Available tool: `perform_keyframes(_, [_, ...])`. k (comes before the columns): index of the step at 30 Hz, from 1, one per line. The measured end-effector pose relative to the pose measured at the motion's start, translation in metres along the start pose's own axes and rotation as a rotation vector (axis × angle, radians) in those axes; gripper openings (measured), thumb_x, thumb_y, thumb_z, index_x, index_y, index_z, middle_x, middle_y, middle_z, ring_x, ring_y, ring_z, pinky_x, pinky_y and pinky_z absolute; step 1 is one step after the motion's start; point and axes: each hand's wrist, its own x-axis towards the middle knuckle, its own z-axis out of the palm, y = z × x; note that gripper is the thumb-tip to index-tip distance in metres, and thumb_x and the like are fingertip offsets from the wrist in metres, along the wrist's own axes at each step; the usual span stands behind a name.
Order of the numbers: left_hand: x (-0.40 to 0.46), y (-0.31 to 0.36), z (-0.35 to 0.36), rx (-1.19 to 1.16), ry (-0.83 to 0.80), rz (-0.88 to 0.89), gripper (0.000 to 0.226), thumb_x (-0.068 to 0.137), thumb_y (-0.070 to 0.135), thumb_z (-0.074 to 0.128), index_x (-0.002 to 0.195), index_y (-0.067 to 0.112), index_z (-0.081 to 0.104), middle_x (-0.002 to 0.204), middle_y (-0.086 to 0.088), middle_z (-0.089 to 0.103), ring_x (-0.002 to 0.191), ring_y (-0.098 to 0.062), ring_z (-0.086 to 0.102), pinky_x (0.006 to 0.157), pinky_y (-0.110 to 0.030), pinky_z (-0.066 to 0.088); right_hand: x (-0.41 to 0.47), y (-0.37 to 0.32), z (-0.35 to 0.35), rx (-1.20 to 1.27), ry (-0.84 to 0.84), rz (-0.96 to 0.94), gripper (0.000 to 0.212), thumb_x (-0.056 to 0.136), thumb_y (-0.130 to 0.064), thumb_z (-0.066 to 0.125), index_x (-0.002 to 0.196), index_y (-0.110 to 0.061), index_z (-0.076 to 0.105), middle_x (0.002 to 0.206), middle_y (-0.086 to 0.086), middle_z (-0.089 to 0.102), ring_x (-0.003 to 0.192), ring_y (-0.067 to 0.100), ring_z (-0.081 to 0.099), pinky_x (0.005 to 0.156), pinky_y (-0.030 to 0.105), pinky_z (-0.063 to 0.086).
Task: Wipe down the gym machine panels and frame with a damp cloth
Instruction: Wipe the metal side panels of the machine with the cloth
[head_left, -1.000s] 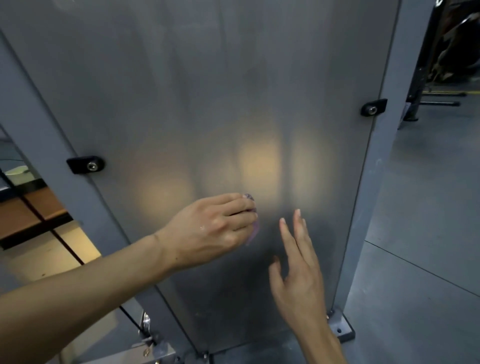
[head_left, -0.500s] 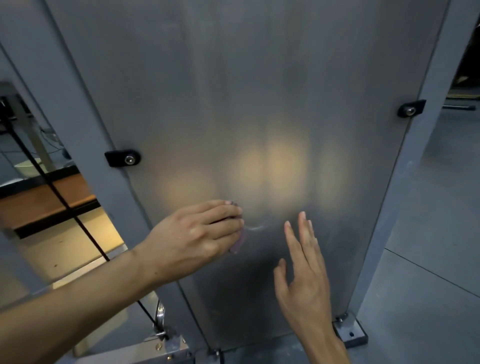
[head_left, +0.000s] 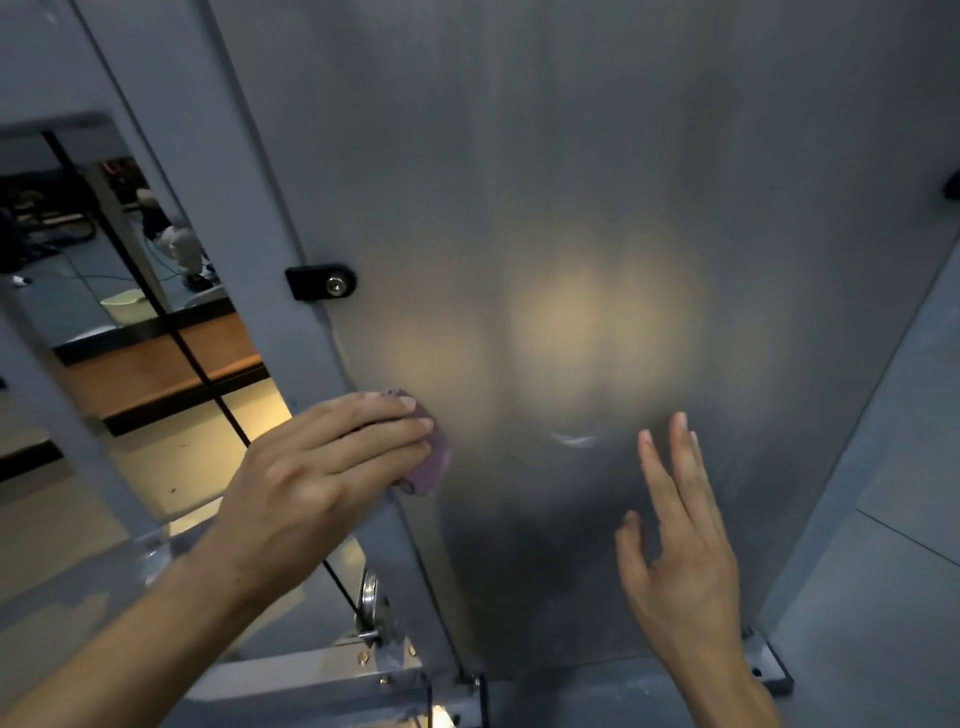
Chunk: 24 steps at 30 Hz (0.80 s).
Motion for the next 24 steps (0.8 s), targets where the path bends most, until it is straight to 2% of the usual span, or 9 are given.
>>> perform_keyframes(2, [-0.012,0.001,0.018,-0.002,0.059,-0.082,0.036,0.104,0.035,0.054,0.139,0.023,0.056,0.142,0.011,0.061,0.127,-0.010,0.063,0.107,-0.032,0.052,0.000,0.000,0.000,-0.002,-0.006,0.011,0.081,0.082,0.011,0.066,0.155,-0.011,0.041,0.171,-0.001,0.017,0.157,0.021,0.019,0.108,0.063,0.044])
perform_keyframes(5, [-0.036,-0.001,0.042,0.244,0.010,-0.071,0.033,0.093,0.021,0.069,0.126,0.015,0.071,0.132,-0.003,0.070,0.120,-0.019,0.068,0.092,-0.047,0.062,0.000,0.001,0.002,0.000,-0.009,0.018,0.085,0.078,0.013,0.069,0.155,-0.011,0.041,0.171,-0.003,0.017,0.157,0.020,0.018,0.106,0.064,0.045])
perform_keyframes(7, [-0.035,0.001,0.037,0.375,-0.034,-0.052,0.035,0.082,0.015,0.079,0.117,0.011,0.076,0.123,-0.006,0.074,0.114,-0.021,0.070,0.090,-0.044,0.062,0.000,0.001,0.002,0.001,0.002,0.021,0.086,0.078,0.014,0.069,0.155,-0.010,0.042,0.171,-0.002,0.017,0.157,0.020,0.019,0.107,0.064,0.044])
perform_keyframes(10, [-0.015,0.006,0.009,0.465,0.148,-0.048,0.024,0.092,0.015,0.071,0.114,0.008,0.077,0.118,-0.008,0.075,0.110,-0.021,0.068,0.104,-0.026,0.050,-0.001,0.002,0.003,0.005,0.020,-0.006,0.076,0.084,0.010,0.062,0.155,-0.009,0.042,0.170,0.000,0.019,0.156,0.023,0.021,0.109,0.064,0.043])
perform_keyframes(12, [0.001,0.008,-0.008,0.487,0.316,-0.091,0.020,0.093,0.009,0.072,0.112,0.007,0.078,0.116,-0.009,0.075,0.107,-0.022,0.066,0.105,-0.016,0.040,-0.001,0.002,0.003,0.000,0.024,-0.018,0.072,0.085,0.000,0.057,0.154,-0.008,0.042,0.170,0.002,0.019,0.156,0.024,0.021,0.111,0.061,0.042])
perform_keyframes(14, [0.005,0.009,-0.004,0.509,0.373,-0.126,0.019,0.092,0.008,0.073,0.110,0.005,0.079,0.112,-0.010,0.075,0.101,-0.024,0.065,0.097,-0.018,0.042,-0.001,0.003,0.004,0.000,0.036,-0.024,0.071,0.084,-0.004,0.055,0.153,-0.007,0.043,0.170,0.003,0.020,0.156,0.025,0.022,0.115,0.053,0.038])
perform_keyframes(17, [-0.017,0.006,0.028,0.479,0.260,-0.185,0.022,0.087,0.013,0.078,0.108,0.006,0.079,0.106,-0.010,0.076,0.096,-0.020,0.061,0.085,-0.024,0.045,0.000,0.002,0.007,-0.004,0.058,-0.028,0.070,0.083,-0.005,0.056,0.152,-0.006,0.044,0.170,0.003,0.020,0.156,0.025,0.023,0.119,0.039,0.032])
perform_keyframes(20, [-0.035,0.002,0.044,0.457,0.165,-0.225,0.037,0.074,0.008,0.088,0.109,0.008,0.079,0.105,-0.006,0.077,0.096,-0.020,0.063,0.080,-0.029,0.052,0.000,0.001,0.009,-0.003,0.060,-0.005,0.071,0.082,-0.005,0.056,0.153,-0.008,0.045,0.170,0.002,0.021,0.156,0.023,0.022,0.116,0.042,0.035])
perform_keyframes(24, [-0.004,0.004,0.012,0.474,0.389,-0.172,0.024,0.088,0.010,0.077,0.111,0.006,0.077,0.109,-0.008,0.075,0.098,-0.025,0.065,0.088,-0.031,0.050,0.000,0.001,0.008,-0.005,0.066,-0.015,0.071,0.083,-0.007,0.056,0.153,-0.009,0.044,0.170,0.002,0.021,0.156,0.023,0.022,0.115,0.045,0.037])
